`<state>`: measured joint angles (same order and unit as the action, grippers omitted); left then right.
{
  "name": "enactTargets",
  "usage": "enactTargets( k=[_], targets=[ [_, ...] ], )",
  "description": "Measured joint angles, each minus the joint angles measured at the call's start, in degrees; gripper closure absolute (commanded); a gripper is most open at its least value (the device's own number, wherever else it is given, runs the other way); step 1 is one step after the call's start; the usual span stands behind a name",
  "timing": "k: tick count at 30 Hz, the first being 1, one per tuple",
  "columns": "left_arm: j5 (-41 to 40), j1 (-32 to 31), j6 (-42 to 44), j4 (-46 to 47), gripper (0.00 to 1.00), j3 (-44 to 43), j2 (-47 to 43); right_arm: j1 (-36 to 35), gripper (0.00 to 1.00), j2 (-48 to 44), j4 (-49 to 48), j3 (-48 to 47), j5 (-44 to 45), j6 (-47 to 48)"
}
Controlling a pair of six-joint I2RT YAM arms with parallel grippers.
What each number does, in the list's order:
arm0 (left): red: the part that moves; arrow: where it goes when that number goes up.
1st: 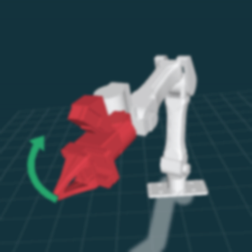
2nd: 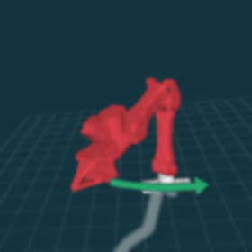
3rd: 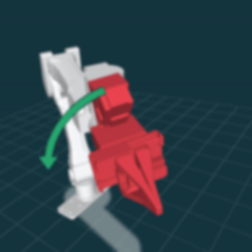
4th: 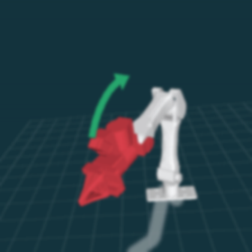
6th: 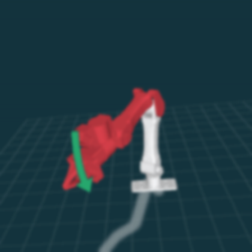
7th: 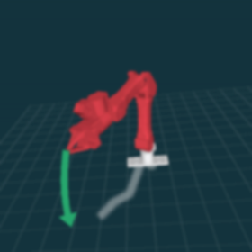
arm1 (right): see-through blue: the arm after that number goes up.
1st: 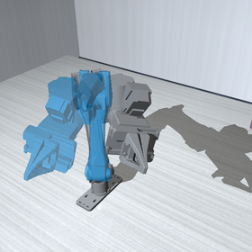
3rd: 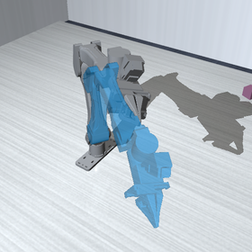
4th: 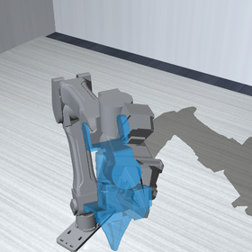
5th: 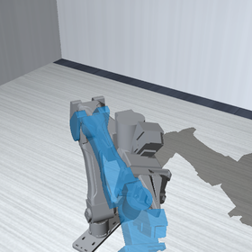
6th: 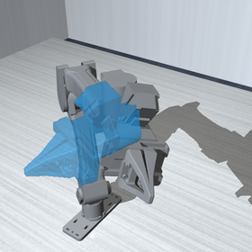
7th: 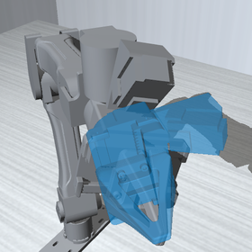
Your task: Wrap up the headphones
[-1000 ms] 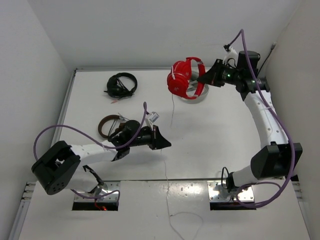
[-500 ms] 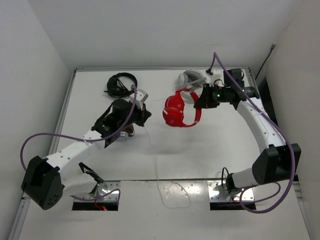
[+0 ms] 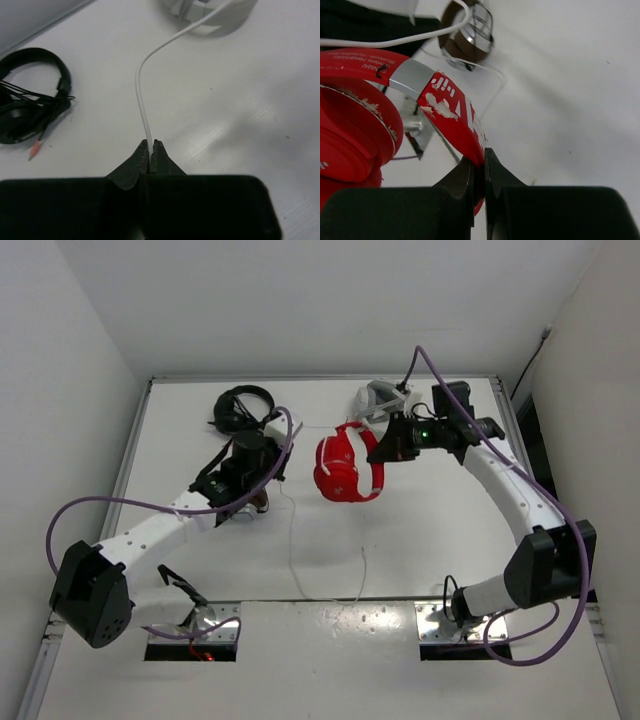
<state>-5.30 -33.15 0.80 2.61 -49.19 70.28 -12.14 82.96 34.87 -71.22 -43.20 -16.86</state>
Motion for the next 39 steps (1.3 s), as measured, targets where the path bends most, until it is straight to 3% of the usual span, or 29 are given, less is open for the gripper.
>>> enactTargets(
  k=[9, 15, 27, 39],
  targets=[
    [5.8, -3.3, -8.2, -1.3, 1.00, 1.6, 0.8, -4.7, 1.00, -0.1, -25.1, 7.4, -3.7, -26.1],
    [13.0, -4.5, -16.9, -1.0, 1.00, 5.2, -0.3, -4.8, 1.00, -0.8, -36.0, 10.1, 1.7, -37.0],
    [16.0, -11.0, -23.8, -3.6, 1.00, 6.5, -6.1, 0.3, 1.00, -0.7, -35.4, 10.1, 16.0, -35.4],
    [20.4, -16.5, -20.8, -7.5, 1.00, 6.5, -6.6, -0.6, 1.00, -0.1, -32.2, 10.0, 26.6, -24.7]
  ],
)
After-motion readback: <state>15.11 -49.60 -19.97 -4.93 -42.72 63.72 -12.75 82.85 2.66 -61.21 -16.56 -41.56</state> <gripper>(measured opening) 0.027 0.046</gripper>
